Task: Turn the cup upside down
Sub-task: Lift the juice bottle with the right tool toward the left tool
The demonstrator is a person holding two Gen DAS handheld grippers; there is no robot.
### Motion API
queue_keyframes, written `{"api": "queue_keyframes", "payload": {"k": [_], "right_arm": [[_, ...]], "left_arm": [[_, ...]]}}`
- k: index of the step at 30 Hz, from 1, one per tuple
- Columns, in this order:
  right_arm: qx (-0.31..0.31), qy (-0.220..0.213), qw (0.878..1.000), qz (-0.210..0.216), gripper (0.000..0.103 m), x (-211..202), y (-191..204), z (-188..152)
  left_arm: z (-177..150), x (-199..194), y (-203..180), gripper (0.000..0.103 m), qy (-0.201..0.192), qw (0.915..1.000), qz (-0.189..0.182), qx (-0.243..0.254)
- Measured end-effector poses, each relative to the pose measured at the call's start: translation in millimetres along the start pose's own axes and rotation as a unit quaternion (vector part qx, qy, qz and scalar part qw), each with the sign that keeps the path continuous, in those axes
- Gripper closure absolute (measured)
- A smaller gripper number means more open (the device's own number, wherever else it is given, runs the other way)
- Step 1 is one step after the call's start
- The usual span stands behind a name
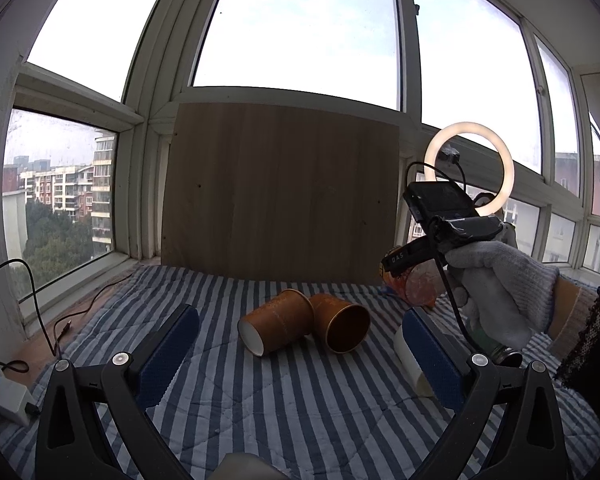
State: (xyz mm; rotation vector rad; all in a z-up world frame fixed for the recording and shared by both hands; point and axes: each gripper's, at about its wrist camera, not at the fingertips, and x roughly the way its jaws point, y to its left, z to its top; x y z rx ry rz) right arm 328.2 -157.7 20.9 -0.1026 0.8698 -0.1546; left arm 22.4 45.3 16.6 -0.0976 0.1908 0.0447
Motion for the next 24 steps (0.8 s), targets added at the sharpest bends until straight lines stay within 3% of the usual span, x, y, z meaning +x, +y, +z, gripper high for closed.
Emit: {"api": "queue_keyframes", "payload": {"k": [9,16,24], "right_arm": [[0.0,-0.042,0.998,0.045,0.022,-94,-10,-31],[-0.003,-0.055,0.995,0.087,0.022,-166,-19,-113],[0.02,-0.042,0.992,0.116,0.022,-196,-29,-206]], "left_arm": [[3,2,8,0.0,0.003,0.9999,0.005,-0.01],[5,4,11,0.0,0.02,0.9996,-0.002,-0.019],[7,-12,-1,0.0,0.008,0.9999,-0.005,0.012]]}}
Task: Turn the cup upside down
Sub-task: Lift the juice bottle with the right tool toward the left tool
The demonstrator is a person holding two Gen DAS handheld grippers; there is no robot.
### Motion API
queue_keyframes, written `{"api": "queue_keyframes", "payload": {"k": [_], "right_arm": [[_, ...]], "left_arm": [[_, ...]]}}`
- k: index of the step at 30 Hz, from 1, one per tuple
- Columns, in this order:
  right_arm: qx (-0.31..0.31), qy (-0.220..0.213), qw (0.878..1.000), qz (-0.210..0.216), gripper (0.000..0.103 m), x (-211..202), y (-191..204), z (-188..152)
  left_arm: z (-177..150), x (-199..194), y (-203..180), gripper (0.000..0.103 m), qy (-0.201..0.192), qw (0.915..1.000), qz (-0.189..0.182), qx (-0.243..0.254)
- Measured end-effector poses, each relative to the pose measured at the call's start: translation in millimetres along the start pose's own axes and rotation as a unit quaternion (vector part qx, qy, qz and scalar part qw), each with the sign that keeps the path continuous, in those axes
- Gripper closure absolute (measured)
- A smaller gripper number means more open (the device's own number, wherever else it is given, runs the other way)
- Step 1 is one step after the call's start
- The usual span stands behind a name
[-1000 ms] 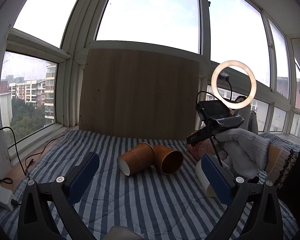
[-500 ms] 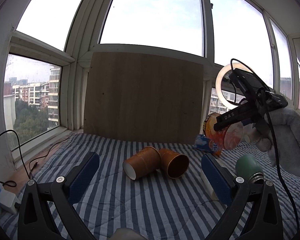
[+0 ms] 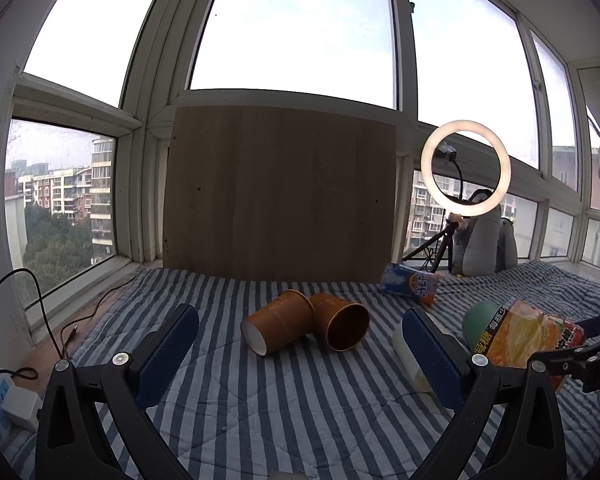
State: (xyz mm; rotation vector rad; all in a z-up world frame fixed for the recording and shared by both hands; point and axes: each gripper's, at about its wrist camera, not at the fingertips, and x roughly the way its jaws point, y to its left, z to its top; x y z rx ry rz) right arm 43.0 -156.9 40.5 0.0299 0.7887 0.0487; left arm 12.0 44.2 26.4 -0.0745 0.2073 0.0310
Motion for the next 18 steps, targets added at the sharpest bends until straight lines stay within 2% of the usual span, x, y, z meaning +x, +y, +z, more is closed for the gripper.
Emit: {"api": "queue_keyframes", "payload": {"k": [3,9,13,18], "right_arm": [[0.016,0.009,1.0,0.013,0.022,1,1,-24],[0.048,0.031,0.998,0.036,0.022,17,1,-52],[0.053,0.03,0.997,0.046,0.021,24,3,-60],[0.026,0.016,0.998,0.052,0.021,23,14,-66]], "left_arm": [[-5,-8,-5,0.0,0.008,0.9997,-0.015,0.016],[-26,-13,-15,0.0,0.05,0.9968,-0.041,0.046],[-33,-22,-18,0.0,0.049,0.9959,-0.048,0.059],[-36,-38,-25,0.0,0.04,0.9939,-0.058,0.085]]}}
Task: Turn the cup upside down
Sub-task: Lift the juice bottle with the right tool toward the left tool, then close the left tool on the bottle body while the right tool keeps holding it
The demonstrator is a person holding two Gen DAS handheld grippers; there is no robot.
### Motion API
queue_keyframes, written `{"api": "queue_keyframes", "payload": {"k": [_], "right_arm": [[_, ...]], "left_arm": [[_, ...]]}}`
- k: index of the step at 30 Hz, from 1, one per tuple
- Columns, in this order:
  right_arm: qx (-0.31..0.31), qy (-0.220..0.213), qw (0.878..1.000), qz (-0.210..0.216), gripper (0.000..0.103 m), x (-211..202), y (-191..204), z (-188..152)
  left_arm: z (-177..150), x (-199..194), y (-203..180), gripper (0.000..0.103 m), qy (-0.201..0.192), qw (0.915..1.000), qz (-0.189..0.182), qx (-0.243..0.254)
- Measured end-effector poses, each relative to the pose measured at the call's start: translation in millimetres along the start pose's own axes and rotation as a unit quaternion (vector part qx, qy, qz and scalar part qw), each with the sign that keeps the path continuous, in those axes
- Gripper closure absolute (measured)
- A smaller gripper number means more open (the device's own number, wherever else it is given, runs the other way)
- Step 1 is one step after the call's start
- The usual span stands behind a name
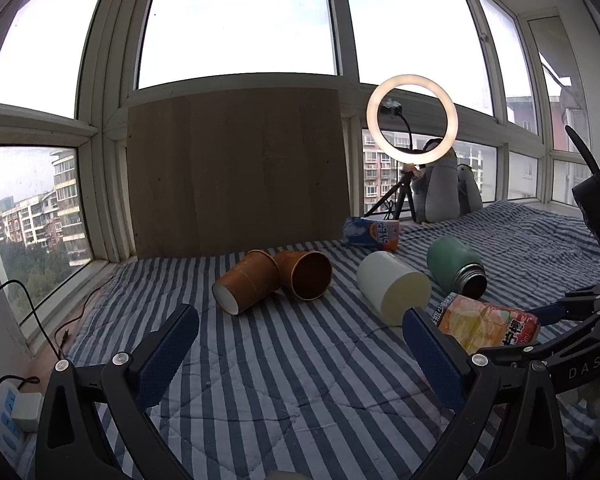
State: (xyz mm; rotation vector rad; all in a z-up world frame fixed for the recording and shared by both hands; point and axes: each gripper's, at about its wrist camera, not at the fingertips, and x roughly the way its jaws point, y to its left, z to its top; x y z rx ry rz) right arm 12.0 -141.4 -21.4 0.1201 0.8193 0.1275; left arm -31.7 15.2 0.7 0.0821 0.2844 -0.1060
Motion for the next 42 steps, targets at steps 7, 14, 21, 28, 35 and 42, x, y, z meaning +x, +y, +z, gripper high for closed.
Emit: {"api": "queue_keyframes", "payload": {"k": [7,14,21,28,35,42], "right_arm": [[0.014,-0.053,0.998,0.032,0.017,-35,-17,-11],[0.019,-0.106,0.994,0.035,0.017,-71,-53,-35],[-0.013,-0.124,0.991,0.042,0.018,-76,-72,-57],[-0.029,-0.126,0.99,0.049,0.027,-68,-74,-67],[-0.043,-0.118,0.991,0.056,0.038,-58,-72,-67],[-0.062,-0.095,0.99,0.086,0.049,-41,-69,-55]], "left_arm": [[-2,-18,-24,0.0,-0.007,0.9988,-0.021,0.045],[-10,-28,-74,0.0,0.014,0.9903,-0.074,0.117],[-24,-35,-117,0.0,0.028,0.979,-0.102,0.174],[-28,-27,-144,0.0,0.052,0.9738,-0.115,0.189],[-28,-18,-149,0.003,0.064,0.9716,-0.12,0.194],[-29,-10,-145,0.02,0.082,0.9702,-0.136,0.183]]}}
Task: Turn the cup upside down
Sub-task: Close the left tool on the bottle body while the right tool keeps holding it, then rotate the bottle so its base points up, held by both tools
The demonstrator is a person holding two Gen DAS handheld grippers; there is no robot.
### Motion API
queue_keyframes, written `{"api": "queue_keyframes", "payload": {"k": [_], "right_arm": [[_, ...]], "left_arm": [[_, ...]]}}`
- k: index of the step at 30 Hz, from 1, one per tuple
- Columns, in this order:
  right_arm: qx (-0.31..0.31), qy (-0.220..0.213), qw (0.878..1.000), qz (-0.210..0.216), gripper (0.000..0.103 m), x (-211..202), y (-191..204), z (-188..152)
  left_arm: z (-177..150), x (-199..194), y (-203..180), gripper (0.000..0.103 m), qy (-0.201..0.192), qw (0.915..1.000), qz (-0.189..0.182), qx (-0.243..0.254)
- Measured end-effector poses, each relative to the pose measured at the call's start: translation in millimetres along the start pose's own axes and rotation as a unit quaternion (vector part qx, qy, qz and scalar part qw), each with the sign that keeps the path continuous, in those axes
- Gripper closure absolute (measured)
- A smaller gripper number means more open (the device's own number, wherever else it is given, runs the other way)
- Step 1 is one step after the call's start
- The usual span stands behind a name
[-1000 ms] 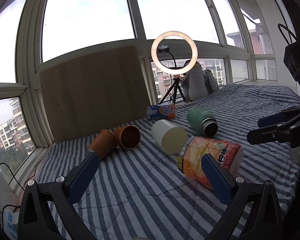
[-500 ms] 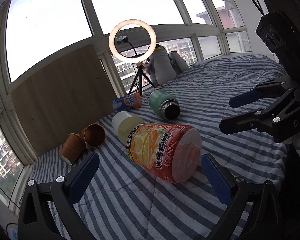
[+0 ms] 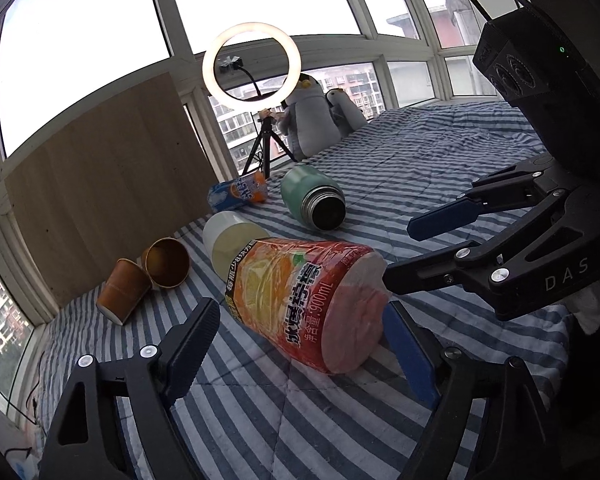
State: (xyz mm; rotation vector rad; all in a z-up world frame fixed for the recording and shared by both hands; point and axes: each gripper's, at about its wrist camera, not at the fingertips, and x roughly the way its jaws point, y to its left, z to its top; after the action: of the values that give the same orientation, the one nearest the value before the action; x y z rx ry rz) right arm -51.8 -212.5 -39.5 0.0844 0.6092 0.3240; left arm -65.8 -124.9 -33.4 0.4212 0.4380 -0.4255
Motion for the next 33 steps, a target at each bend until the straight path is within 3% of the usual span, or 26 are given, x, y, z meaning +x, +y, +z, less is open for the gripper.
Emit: {"api": "queue_keyframes", "payload": {"k": [4,9,33], "right_arm": [[0.009,0.011,1.0,0.021,0.051,9,-5,4],[0.016,0.026,0.999,0.035,0.061,19,-8,8],[0.013,0.031,0.998,0.051,0.068,28,-1,12]], "left_arm": [[-1,4,6,0.032,0.01,0.9997,-0.017,-0.012],[-3,10,13,0.044,0.023,0.9987,-0.038,-0.024],[2,28,23,0.051,0.042,0.9955,-0.07,-0.049]]}}
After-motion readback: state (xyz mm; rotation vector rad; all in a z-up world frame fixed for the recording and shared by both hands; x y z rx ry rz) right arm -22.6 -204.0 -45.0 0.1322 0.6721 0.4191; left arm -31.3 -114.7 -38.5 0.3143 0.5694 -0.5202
